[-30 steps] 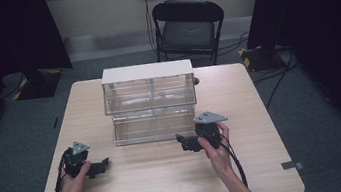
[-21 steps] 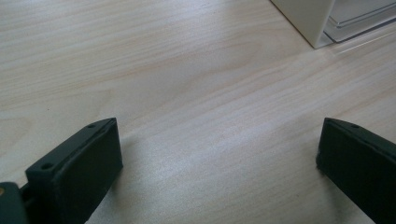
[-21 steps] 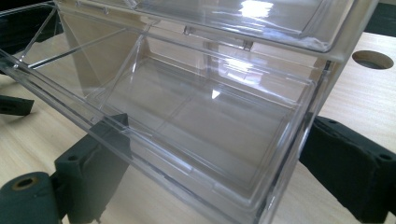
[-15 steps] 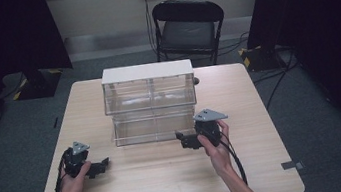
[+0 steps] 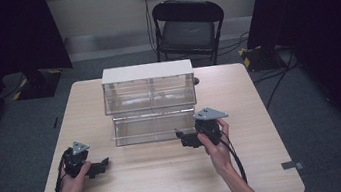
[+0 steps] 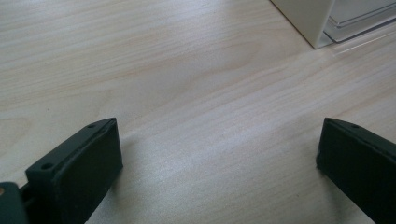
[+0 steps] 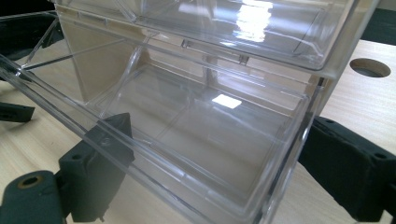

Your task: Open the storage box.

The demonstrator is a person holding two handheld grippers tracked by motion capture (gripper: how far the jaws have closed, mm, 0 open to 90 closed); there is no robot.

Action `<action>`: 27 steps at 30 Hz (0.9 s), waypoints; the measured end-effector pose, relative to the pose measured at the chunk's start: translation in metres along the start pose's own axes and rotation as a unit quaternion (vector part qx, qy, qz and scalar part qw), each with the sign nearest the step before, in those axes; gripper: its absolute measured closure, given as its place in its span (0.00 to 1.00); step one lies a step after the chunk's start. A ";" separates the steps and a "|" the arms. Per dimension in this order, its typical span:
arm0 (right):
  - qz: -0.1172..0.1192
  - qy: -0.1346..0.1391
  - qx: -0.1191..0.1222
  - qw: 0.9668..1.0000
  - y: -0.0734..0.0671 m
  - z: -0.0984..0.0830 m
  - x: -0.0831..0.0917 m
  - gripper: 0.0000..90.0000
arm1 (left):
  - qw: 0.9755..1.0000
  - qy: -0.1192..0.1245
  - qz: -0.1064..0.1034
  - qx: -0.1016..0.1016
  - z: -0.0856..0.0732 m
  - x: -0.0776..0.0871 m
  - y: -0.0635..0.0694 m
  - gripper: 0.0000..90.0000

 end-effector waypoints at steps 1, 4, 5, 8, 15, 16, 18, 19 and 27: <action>0.001 0.004 0.003 1.000 0.001 0.001 0.000 0.12 | 1.000 0.000 0.000 0.000 0.000 0.000 0.000 0.00; 0.000 0.006 0.003 1.000 0.001 0.003 0.001 0.14 | 1.000 0.000 0.000 0.000 0.000 0.000 0.000 0.00; 0.002 0.007 0.001 1.000 0.002 0.004 0.001 0.14 | 1.000 0.000 0.000 0.000 0.000 0.000 0.000 0.00; 0.001 0.004 -0.005 1.000 0.001 0.005 0.001 0.14 | 1.000 0.000 0.000 -0.001 0.000 0.000 0.000 0.00; 0.000 0.003 -0.004 1.000 0.005 0.007 0.001 0.14 | 1.000 0.000 0.000 0.000 0.000 0.000 0.000 0.00; -0.001 0.003 -0.005 1.000 0.005 0.007 0.001 0.14 | 1.000 0.000 0.000 0.000 0.000 0.000 0.000 0.00; 0.000 0.004 -0.006 1.000 0.006 0.007 0.001 0.14 | 1.000 0.000 0.000 0.000 0.000 0.000 0.000 0.00; 0.000 0.005 -0.007 1.000 0.006 0.008 0.001 0.14 | 1.000 0.000 0.000 0.000 0.000 0.000 0.000 0.00; 0.000 0.001 -0.013 1.000 0.007 0.009 0.001 0.15 | 1.000 0.000 0.000 0.000 0.000 0.000 0.000 0.00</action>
Point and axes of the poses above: each handheld gripper's, and its own axes: x roughly backward along the jaws, z roughly out of its top, y roughly to its right, the point moved 1 cm from there along -x, roughly forward along the jaws, and after that the axes turned 11 degrees about -y, right-handed, at the moved point
